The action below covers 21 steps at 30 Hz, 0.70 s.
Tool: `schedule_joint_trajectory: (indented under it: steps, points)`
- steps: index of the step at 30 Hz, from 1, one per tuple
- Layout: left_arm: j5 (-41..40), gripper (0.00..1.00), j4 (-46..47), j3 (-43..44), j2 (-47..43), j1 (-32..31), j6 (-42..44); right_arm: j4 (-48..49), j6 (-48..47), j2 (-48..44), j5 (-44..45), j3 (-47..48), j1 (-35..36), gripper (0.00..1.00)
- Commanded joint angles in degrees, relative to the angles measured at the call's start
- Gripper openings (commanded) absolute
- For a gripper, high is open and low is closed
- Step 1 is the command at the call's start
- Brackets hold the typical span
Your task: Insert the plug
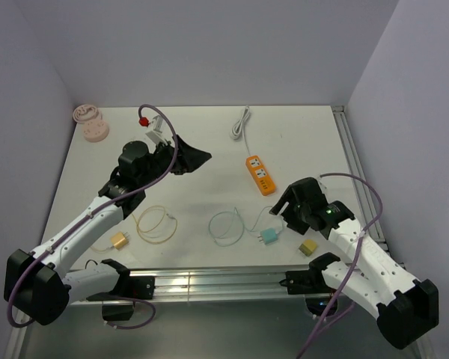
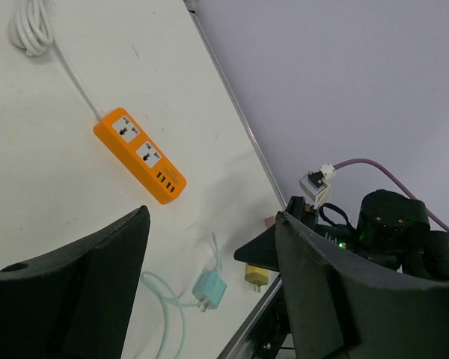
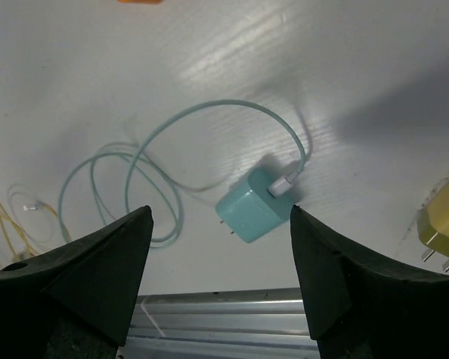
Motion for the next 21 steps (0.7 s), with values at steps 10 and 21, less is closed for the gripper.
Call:
schedule_joint_trajectory:
  steps: [10,21]
  points:
    - [-4.59,0.79,-1.85,0.18,-4.0,-0.28,1.88,-5.92,15.25,1.85,-3.46,-4.22,0.99,0.79]
    - [-4.94,0.8,-2.28,-0.52,-4.96,-0.36,2.67,-1.98,21.32,8.7,-3.19,-3.96,3.89,0.76]
